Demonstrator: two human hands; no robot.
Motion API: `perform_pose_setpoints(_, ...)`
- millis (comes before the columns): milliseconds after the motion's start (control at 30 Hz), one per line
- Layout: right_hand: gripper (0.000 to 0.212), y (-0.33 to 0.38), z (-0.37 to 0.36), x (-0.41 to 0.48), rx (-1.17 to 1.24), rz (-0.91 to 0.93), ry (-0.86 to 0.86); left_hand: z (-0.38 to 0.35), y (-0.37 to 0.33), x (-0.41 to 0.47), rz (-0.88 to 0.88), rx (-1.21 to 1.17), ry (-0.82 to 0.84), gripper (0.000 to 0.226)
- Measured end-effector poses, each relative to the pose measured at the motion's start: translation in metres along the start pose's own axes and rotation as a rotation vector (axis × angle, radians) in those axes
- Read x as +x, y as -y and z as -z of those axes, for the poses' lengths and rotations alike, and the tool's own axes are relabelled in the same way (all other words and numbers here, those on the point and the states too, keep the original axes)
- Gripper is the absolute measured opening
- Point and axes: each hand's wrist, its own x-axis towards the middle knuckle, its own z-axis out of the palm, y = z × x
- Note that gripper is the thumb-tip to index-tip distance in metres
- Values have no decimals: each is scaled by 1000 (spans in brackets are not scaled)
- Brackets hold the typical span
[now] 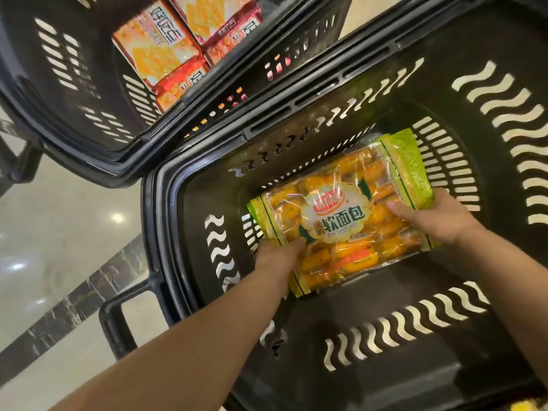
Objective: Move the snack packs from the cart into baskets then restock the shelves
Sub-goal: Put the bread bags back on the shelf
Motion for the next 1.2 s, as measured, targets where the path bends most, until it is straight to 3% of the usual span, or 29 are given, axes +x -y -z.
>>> perform_pose_setpoints(100, 52, -7, 5, -10, 58, 4, 33, 0, -2, -11, -73, 14, -33, 51)
perform_pose_setpoints(200, 50, -17, 17, -26, 44, 6, -54, 2, -7, -29, -167, 73, -11, 29)
perform_pose_setpoints(333, 47, -20, 39, -62, 131, 27, -230, 12, -18, -70, -301, 165, 37, 31)
perform_pose_setpoints(533, 36, 8, 76, -156, 268, 94, -373, 65, -28, -172, -489, 203, 199, 39)
perform_pose_setpoints(633, 28, 25, 97, -222, 382, 165, -416, 91, -41, -228, -558, 210, 202, 49)
perform_pose_setpoints(700, 12, 33, 111, -269, 479, 210, -442, 109, -54, -268, -651, 236, 207, 33)
perform_pose_setpoints(767, 10, 40, 120, -314, 570, 251, -465, 122, -74, -310, -771, 265, 188, 22)
perform_pose_setpoints(933, 5, 57, 146, -412, 806, 329, -543, 152, -127, -417, -1090, 376, 135, 20)
perform_pose_setpoints(1033, 17, 66, 165, -471, 874, 372, -627, 164, -157, -487, -1255, 445, 136, 23)
perform_pose_setpoints(1200, 54, 72, 190, -574, 1002, 406, -728, 188, -190, -605, -1434, 460, 308, 24)
